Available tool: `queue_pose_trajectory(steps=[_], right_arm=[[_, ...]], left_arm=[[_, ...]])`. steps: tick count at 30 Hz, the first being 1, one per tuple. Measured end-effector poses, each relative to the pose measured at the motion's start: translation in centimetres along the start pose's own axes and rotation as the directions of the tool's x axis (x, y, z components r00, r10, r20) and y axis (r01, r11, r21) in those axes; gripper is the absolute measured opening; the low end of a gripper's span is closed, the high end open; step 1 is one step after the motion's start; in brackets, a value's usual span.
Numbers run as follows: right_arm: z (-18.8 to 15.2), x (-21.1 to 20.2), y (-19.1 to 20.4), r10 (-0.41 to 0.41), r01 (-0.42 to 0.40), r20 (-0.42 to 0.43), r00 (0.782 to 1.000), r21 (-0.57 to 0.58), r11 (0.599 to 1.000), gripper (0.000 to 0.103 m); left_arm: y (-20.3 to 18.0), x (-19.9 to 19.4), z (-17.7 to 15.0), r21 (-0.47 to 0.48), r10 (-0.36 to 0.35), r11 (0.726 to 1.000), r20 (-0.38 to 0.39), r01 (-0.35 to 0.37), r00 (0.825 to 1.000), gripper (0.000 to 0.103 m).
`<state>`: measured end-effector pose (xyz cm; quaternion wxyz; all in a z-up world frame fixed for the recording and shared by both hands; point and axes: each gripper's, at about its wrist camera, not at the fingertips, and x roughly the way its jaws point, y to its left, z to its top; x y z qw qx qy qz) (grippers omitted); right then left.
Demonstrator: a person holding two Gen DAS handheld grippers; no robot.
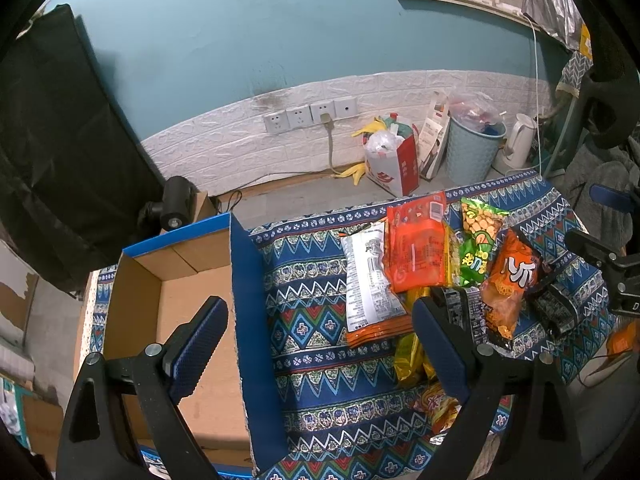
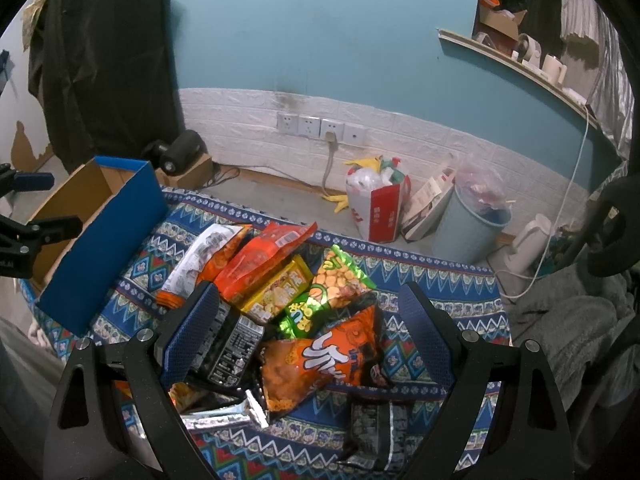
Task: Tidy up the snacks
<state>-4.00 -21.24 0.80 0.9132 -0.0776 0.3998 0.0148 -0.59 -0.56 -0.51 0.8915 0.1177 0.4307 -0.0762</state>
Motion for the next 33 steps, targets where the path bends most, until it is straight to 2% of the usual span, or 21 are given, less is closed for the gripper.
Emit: queue_pose_trajectory(steps=[33], right_arm=[[-0.04,0.48,-0.15,-0.003,0.003,-0.023,1.000,0.002,1.000,0.089]], left_arm=[[-0.39,0.14,-0.13,0.009,0.002,1.000,-0.007,-0.002,1.000,0.095]])
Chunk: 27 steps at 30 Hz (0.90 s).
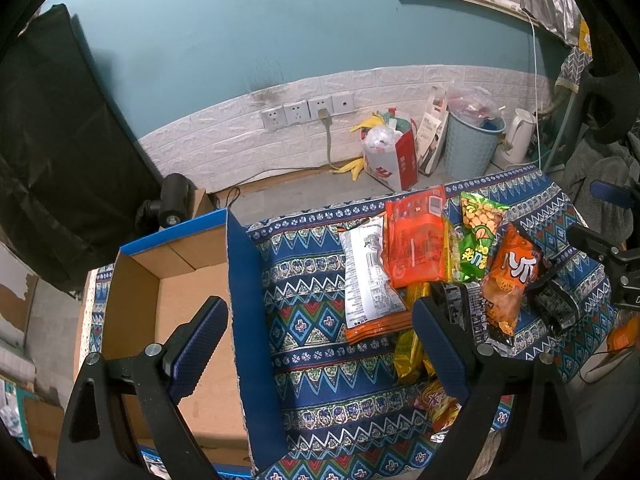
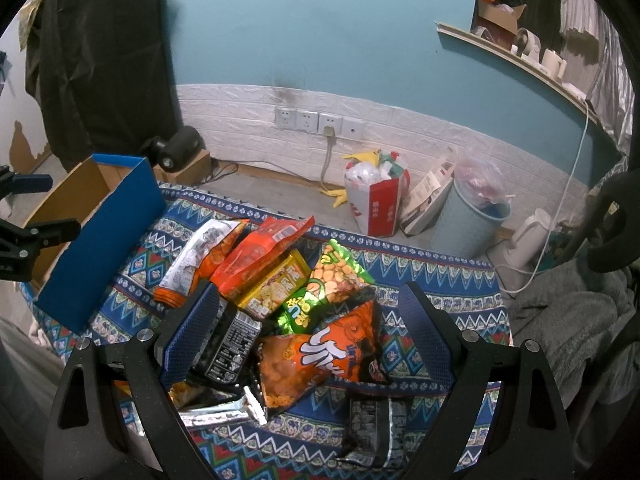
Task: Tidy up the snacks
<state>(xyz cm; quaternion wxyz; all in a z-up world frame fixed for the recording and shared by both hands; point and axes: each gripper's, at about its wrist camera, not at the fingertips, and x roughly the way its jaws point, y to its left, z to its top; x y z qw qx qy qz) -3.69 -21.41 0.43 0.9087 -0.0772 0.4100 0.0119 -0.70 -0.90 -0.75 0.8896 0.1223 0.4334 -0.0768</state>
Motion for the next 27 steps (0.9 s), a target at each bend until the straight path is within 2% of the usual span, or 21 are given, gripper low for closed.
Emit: queue_pose_trajectory(steps=[18,22,27], right_arm=[[-0.4,0.3,-0.7,-0.007,0.008,-0.016,1.000,0.012,1.000,0.089],[-0.7,0.7,-1.6,-0.040,0.042,-0.055,0.998,0.025,0.999,0.089],[-1.9,2.4,-3.9,-0.071,0.084,-0.158,0.985,0.080,0.993,0.089]], left_arm=[[-0.6,1.0,-0.9,0.016,0.004,1.000,-0.015,-0.004,1.000,0.095],[-1.0,2.1,-0.9,0.035,0.005,0.999,-0.045,-0.003,0.999,0.095],[-1.3,4.0,-1.2,0.034,-0.027,0.999,-0.122,0.031,0.992,0.095]])
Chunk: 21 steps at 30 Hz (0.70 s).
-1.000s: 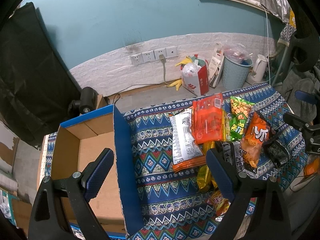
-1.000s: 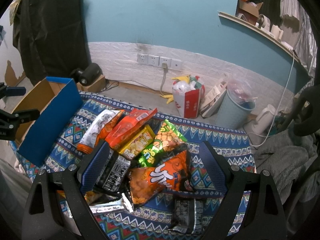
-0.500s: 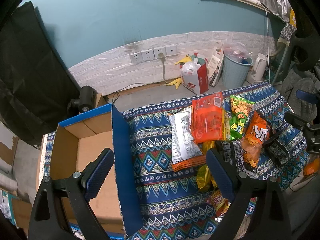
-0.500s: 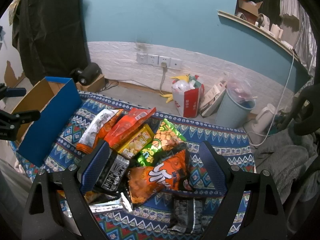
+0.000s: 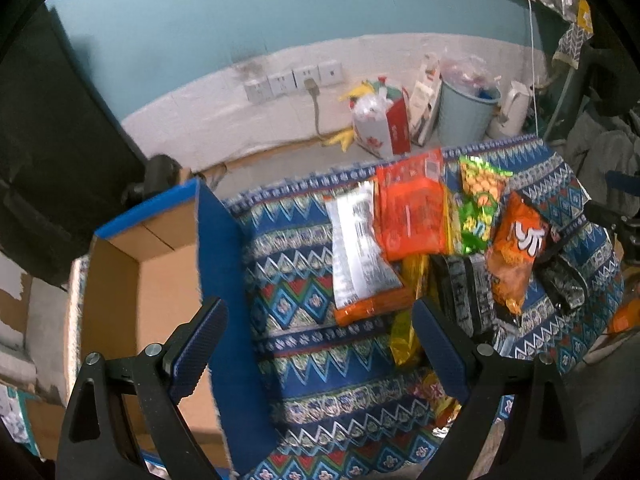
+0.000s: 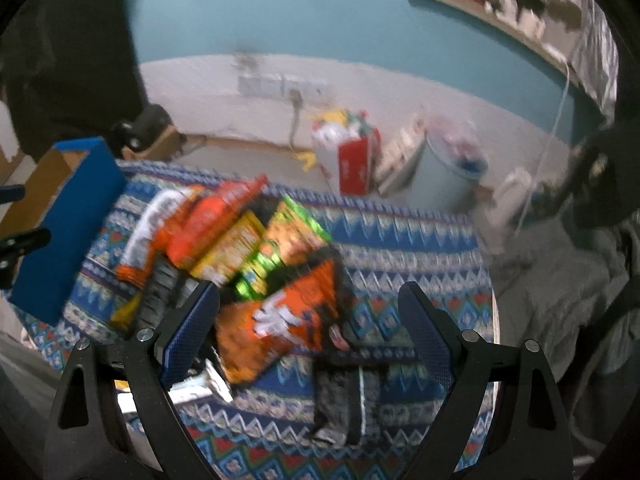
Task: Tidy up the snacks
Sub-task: 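Grasp the white chip bag with the left tool while the right tool grasps the black bag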
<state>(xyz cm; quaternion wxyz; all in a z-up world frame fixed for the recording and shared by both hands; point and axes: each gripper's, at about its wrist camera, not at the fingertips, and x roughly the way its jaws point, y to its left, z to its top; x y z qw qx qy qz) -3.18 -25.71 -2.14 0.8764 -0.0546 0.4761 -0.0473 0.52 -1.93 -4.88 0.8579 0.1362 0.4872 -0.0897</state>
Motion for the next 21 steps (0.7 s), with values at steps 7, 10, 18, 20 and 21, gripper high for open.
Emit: queue_pose_trajectory(steps=[7,10,18,20,21], right_arm=[[-3.0,3.8,-3.7,-0.031,0.045,-0.162,0.986,0.086,0.995,0.089],[-4.5,5.4,-4.8,-0.025,0.051,-0.230,0.973,0.110,0.993,0.089],[-7.2,9.2,-5.2,-0.009,0.052,-0.372,0.928,0.105,0.993,0.089],[-7.6,9.9,-5.0,-0.008,0.051,-0.401,0.916,0.098,0.994,0.089],[-7.8,10.2,-5.0,-0.008,0.052,-0.415,0.910,0.094,0.994,0.089]], left_arm=[[-1.2,3.1,-0.8,0.019,-0.018,1.000,-0.095,0.020,0.995,0.095],[-1.4,4.0,-0.9,0.015,-0.030,0.999,-0.128,0.032,0.991,0.095],[-1.6,6.0,-0.5,-0.005,-0.042,0.999,-0.184,0.041,0.982,0.095],[-1.5,6.5,-0.3,-0.012,-0.045,0.999,-0.192,0.044,0.980,0.095],[-1.5,6.8,-0.2,-0.015,-0.045,0.999,-0.196,0.043,0.980,0.095]])
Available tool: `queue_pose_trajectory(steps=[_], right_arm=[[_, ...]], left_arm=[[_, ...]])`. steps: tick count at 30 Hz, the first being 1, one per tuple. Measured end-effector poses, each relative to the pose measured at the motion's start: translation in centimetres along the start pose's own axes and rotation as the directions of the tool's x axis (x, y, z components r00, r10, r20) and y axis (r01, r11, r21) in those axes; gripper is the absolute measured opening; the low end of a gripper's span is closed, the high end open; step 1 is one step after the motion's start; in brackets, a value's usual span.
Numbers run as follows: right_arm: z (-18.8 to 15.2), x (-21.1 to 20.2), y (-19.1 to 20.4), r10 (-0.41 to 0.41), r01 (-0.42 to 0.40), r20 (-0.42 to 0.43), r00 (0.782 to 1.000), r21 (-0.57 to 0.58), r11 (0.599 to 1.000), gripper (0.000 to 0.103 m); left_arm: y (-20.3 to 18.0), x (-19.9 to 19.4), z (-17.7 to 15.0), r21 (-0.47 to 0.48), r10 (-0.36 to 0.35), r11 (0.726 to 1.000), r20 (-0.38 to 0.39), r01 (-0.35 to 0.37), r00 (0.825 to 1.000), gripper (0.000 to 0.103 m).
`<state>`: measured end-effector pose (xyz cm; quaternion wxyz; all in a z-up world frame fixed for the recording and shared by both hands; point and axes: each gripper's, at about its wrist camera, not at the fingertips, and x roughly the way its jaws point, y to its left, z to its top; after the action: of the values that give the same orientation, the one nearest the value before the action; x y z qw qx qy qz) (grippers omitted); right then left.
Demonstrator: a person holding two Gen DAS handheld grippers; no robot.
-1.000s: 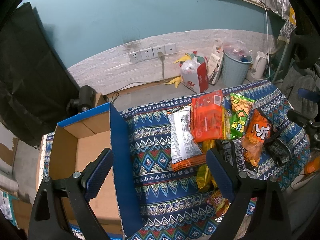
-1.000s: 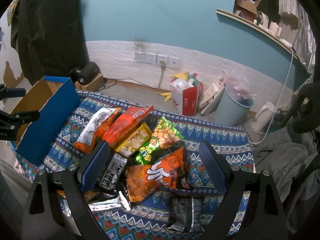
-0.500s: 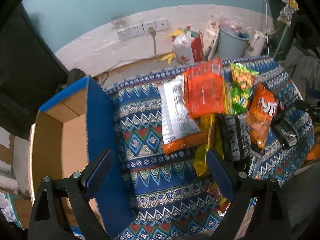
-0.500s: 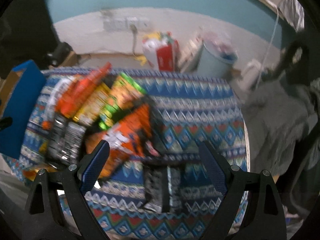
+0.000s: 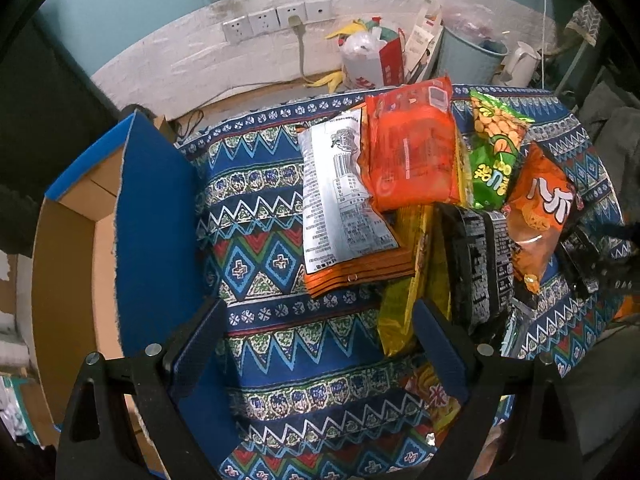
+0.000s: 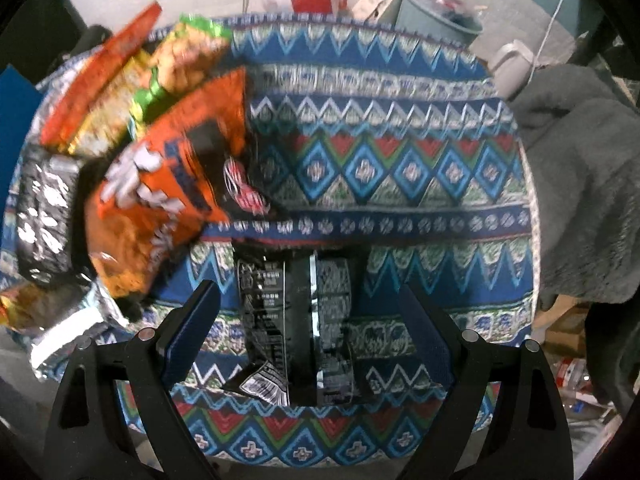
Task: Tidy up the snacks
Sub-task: 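Grasp the white chip bag with the left tool while the right tool grasps the black bag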
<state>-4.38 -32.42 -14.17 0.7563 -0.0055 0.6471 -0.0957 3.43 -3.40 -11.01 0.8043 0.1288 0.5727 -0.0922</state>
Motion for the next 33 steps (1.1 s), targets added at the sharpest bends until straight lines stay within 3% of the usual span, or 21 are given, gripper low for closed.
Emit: queue_pose_trajectory(steps=[5,7,9,11,22,33], right_arm=[[-0.2,2.3,0.3,-0.021,0.020,-0.061,0.998,-0.020,1.000,0.088],[-0.3,2.9,0.4,-0.023,0.021,-0.076,0.997,-0.030,0.999,0.082],[-0.5,3.4,0.4,-0.007,0.004,-0.090,0.996,-0.030,1.000,0.069],[-0.7,3.8,0.3,0.009,-0.012,-0.092,0.996,-0.030,0.999,0.065],[1.7,1.1,-3.3,-0.050,0.044,0.074,0.996,0.080,0.996,0.062],[5.8,-3.1,-4.6,-0.050,0.017,0.251,0.967,0.134,0.991,0.062]], left_arm=[[0.3,0.9,0.8,-0.022,-0.009,1.000,-0.015,0.009,1.000,0.095],[0.5,1.1,1.1,-0.035,-0.020,0.999,-0.022,0.019,1.000,0.095],[0.6,1.5,1.6,-0.046,-0.025,0.999,-0.025,0.024,0.999,0.095],[0.6,1.8,2.1,-0.054,-0.027,0.998,-0.027,0.026,0.999,0.095],[1.2,4.2,5.3,-0.089,-0.007,0.996,-0.021,0.005,1.000,0.095],[1.4,8.0,7.5,-0.118,-0.027,0.993,-0.078,0.018,0.997,0.095]])
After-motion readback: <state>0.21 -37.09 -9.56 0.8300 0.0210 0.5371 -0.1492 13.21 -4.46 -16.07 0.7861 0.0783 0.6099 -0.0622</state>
